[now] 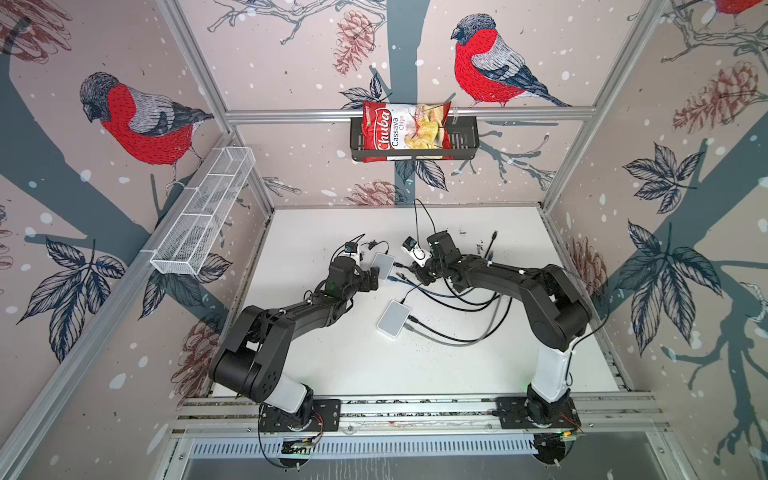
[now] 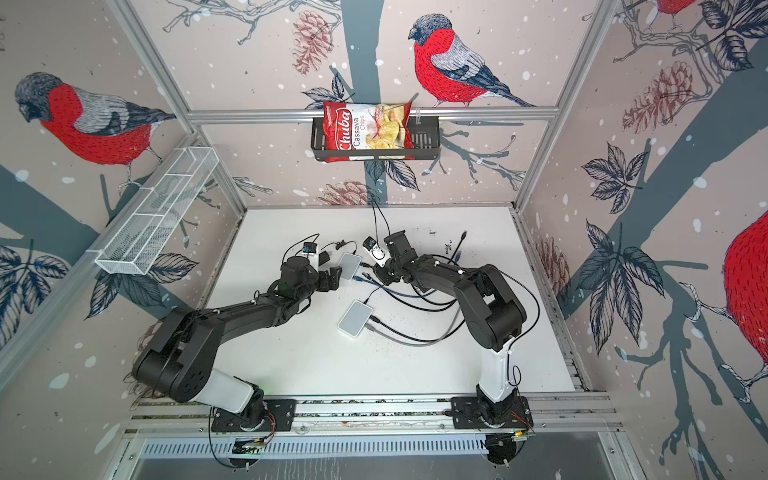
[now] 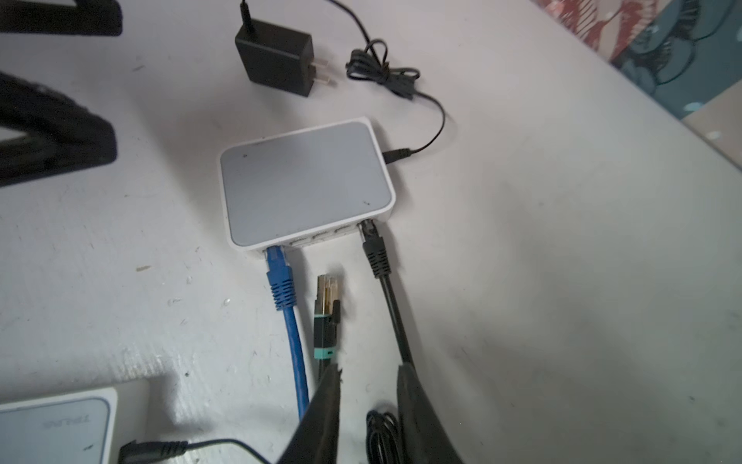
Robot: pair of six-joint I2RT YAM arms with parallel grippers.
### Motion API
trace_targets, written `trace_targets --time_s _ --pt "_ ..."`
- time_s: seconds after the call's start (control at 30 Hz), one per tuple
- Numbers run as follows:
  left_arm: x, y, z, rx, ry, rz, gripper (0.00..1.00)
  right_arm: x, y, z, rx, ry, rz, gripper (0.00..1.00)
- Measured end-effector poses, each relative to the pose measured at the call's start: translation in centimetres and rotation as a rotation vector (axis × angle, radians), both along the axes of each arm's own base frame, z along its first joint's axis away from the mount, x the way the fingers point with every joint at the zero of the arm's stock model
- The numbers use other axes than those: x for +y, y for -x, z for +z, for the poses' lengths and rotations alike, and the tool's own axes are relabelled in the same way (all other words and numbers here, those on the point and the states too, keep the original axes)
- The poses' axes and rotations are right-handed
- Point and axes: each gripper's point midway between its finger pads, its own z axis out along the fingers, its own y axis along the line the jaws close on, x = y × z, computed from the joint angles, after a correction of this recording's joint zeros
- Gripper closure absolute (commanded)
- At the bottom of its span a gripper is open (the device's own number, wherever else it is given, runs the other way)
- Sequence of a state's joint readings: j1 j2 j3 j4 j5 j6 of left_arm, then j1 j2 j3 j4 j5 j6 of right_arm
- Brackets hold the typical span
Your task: Insert the plug into the switch port
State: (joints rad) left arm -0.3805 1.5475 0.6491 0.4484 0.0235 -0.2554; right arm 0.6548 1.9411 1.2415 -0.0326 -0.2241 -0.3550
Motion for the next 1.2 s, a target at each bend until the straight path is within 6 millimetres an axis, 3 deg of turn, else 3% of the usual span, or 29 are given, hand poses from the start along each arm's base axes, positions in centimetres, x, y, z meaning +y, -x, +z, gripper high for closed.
trace_targets --time_s 0.37,0.87,1.07,1.2 --pt "-0.8 -0.5 -1.3 0.028 -0.003 -0.034 0.09 0.5 0.9 -3.5 0.104 0.050 0.070 0.75" --pt "-1.3 -1.0 -1.6 0.022 0.003 -0.054 0.10 0.9 -0.3 -4.9 0.136 0.041 0.070 0.75" --pt "-1.4 -1.3 -1.6 0.018 -0.002 -0.058 0.10 1.2 -0.7 -5.0 0.138 0.023 0.079 0.90" --pt "-1.5 -1.5 -1.3 0.005 -0.013 -0.071 0.10 1.3 -0.9 -5.0 0.113 0.022 0.094 0.93"
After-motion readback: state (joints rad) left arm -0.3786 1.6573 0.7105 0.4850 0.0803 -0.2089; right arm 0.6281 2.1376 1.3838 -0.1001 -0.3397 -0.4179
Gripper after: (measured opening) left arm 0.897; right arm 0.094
